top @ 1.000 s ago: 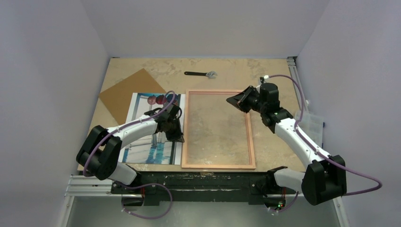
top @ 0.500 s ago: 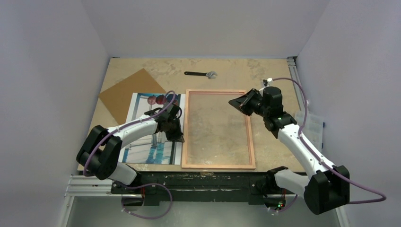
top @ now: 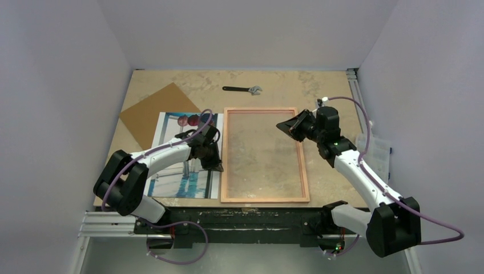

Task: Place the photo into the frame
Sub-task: Place the photo frame item in the photo frame.

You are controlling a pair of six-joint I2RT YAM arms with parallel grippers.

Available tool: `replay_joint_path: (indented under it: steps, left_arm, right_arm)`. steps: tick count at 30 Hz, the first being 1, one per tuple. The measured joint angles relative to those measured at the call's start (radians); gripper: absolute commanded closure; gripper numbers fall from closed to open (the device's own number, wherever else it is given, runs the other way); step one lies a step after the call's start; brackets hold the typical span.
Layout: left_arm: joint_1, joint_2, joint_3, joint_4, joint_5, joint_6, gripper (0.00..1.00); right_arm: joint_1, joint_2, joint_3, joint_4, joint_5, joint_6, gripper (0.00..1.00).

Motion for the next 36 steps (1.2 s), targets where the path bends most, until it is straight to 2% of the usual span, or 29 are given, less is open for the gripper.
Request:
replay_joint_path:
  steps: [36]
  left_arm:
    - [0.000, 0.016, 0.005, 0.006, 0.011, 0.003, 1.00]
  right_arm:
    - [-0.013, 0.046, 0.012, 0.045, -0.101, 0.055, 1.00]
